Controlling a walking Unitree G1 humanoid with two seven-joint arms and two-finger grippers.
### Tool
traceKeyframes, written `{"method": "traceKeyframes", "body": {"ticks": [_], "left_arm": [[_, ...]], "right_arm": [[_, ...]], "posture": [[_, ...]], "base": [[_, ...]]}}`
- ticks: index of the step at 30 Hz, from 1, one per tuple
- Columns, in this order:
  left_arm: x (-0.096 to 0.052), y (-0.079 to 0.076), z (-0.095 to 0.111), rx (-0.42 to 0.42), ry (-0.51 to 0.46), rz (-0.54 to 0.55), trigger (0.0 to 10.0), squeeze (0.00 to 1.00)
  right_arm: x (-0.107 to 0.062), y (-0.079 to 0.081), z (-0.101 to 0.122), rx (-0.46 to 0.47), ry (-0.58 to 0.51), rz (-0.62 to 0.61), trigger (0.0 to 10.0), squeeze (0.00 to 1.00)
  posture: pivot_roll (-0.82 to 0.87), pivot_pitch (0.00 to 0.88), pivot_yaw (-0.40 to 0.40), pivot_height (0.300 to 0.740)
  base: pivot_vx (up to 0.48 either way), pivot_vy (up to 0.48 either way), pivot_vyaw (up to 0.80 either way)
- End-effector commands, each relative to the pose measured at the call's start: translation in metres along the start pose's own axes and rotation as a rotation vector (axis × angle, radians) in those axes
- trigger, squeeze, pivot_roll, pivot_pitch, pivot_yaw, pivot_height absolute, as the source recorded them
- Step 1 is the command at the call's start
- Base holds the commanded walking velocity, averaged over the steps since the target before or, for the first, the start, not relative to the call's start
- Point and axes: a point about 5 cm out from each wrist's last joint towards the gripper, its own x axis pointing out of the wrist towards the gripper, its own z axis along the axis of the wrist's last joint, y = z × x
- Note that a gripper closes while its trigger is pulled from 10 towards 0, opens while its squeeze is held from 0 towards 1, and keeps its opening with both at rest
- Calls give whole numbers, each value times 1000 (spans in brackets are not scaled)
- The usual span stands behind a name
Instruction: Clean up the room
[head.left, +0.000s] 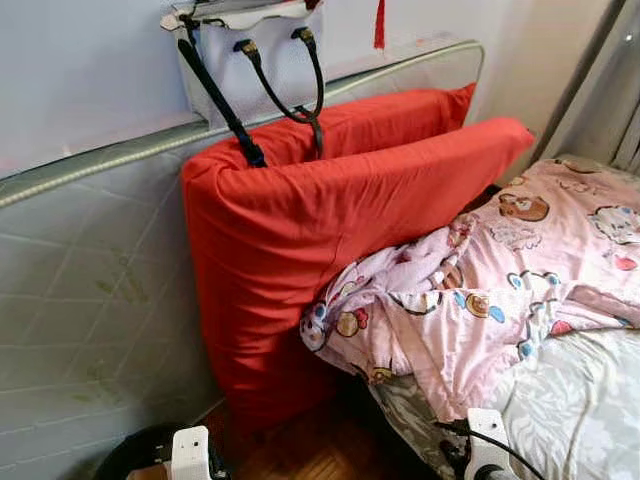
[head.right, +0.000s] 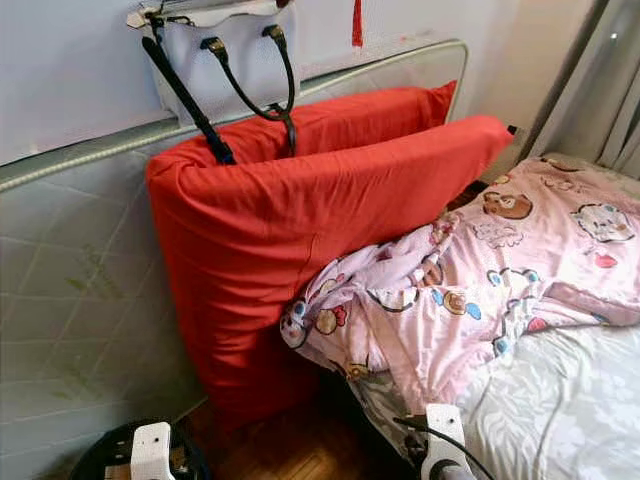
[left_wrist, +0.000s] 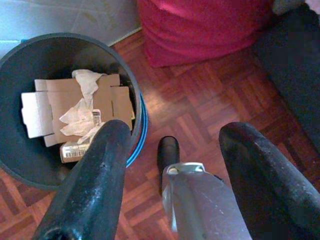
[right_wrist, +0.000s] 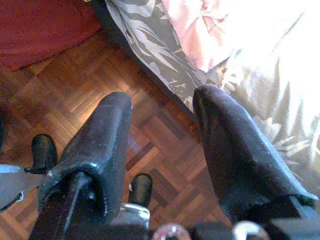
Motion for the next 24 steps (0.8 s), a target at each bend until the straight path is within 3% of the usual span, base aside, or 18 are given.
{"method": "traceKeyframes", "body": {"ticks": [1,18,24], "left_arm": [[0,1,0,22,11,3,10000,0],[1,1,3,20,-8,5,10000,0],[1,1,8,17,-38,-1,10000,0]], "right_arm": [[1,2,1,5,-1,2,10000,0],[1,4,2,11,-2,9,10000,0],[1,6,3,26,-16,15,10000,0]], "posture": [[-50,0,-9,740],[-52,0,-5,740],[-56,0,0,740]], "base": [[296,0,0],[296,0,0],[0,0,0]]}}
